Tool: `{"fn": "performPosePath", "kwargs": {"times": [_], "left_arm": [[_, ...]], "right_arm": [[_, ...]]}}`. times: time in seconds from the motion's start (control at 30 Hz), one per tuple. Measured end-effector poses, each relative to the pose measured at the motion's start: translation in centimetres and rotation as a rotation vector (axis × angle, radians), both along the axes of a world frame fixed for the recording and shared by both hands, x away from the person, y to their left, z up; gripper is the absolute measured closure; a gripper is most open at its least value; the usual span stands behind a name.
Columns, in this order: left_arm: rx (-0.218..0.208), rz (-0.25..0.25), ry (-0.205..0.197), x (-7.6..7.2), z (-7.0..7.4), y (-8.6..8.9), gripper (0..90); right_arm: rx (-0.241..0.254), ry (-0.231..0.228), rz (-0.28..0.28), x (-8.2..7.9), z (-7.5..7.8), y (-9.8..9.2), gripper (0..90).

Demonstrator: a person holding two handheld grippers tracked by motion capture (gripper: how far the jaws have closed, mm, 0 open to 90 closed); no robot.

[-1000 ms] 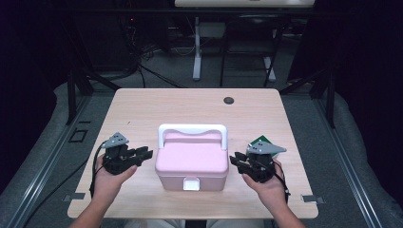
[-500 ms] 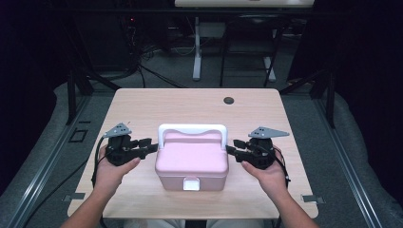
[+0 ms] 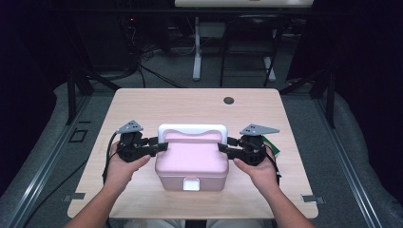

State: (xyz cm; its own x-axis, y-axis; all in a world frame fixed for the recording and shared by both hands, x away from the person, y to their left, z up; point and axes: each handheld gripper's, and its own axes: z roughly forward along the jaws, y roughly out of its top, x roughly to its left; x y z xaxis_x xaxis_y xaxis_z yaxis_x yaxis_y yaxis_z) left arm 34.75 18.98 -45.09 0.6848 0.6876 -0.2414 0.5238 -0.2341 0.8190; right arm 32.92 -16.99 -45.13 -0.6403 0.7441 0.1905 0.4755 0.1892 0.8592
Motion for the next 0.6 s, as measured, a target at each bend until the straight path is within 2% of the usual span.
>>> {"fn": "performPosePath", "kwargs": {"times": [0.17,0.23,0.43,0.6], "left_arm": [[0.003,-0.006,-0.026,-0.6,0.2,0.2,62.4],[0.013,0.000,-0.043,-0.9,0.2,0.1,64.4],[0.038,0.021,-0.080,-1.4,0.1,0.1,71.4],[0.047,0.023,-0.087,-1.4,0.1,0.1,73.1]], "right_arm": [[-0.004,-0.025,0.003,-0.7,0.3,0.0,59.4],[-0.017,-0.049,-0.001,-1.0,0.1,0.0,64.6],[-0.020,-0.075,-0.019,-1.4,-0.1,-0.2,73.2],[-0.028,-0.080,-0.023,-1.6,-0.1,-0.1,73.5]]}}
